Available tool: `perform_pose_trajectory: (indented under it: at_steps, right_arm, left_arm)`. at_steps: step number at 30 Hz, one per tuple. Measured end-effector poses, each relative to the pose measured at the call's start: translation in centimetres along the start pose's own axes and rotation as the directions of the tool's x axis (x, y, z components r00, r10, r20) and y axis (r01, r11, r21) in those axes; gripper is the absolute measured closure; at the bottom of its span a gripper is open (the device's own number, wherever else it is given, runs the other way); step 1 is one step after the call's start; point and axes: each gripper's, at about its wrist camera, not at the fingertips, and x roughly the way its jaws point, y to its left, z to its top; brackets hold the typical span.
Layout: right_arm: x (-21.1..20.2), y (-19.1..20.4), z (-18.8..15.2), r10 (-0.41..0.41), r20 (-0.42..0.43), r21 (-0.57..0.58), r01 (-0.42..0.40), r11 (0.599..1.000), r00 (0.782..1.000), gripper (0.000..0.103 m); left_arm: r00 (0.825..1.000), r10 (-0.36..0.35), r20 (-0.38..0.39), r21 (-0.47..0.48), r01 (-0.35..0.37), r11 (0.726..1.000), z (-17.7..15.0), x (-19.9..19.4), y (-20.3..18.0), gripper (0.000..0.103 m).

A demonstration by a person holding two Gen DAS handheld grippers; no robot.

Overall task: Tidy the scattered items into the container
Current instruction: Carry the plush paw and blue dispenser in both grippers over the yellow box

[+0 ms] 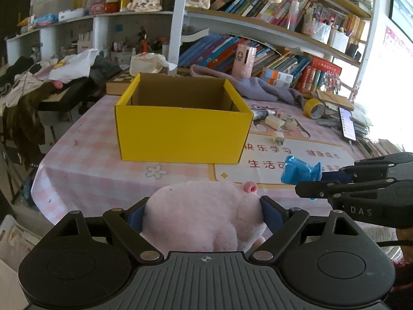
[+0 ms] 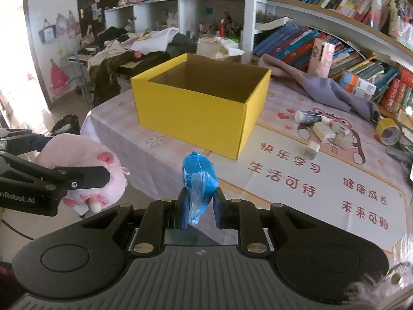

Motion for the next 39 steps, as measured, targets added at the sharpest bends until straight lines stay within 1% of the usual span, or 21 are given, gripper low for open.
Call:
perform_pose_trajectory:
  at_steps: [6,12,16,20,28,33,39]
  right_arm:
    - [0.8,0.5,0.8,0.025,-0.007,-0.028,-0.025,0.999,1.0,0.086]
    - [2.1,0.7,1.7,0.061,-0.008,-0.061,-0.062,0.996,0.998,0.086]
    - [3.1,0.6,2.6,0.084,-0.002,-0.081,-0.084,0.993,0.996,0.086]
    - [4.2,0.1,4.1,0.098,0.013,-0.086,-0.097,0.992,0.995,0.086]
    - [6.6,-1.0,7.2,0.122,0.03,-0.114,-0.118,0.987,0.992,0.085]
    - [8.0,-1.9,9.6,0.123,0.055,-0.132,-0.115,0.985,0.991,0.086]
    - [10.1,-3.7,13.1,0.131,0.09,-0.123,-0.119,0.985,0.987,0.086]
  left_arm:
    - [1.0,0.017,-0.006,-0.012,-0.017,1.0,0.1,0.3,0.4,0.014]
    - [0.999,0.051,-0.004,-0.027,-0.051,0.998,0.4,0.7,1.1,0.014]
    - [0.997,0.074,0.005,-0.026,-0.073,0.997,1.3,1.3,1.5,0.014]
    - [0.996,0.088,0.016,-0.011,-0.087,0.996,2.4,2.0,1.8,0.014]
    - [0.993,0.106,0.047,0.005,-0.106,0.994,5.5,4.1,2.5,0.014]
    - [0.991,0.113,0.075,0.016,-0.115,0.993,8.2,5.4,3.1,0.014]
    - [0.987,0.114,0.115,0.056,-0.121,0.991,11.9,7.6,3.5,0.014]
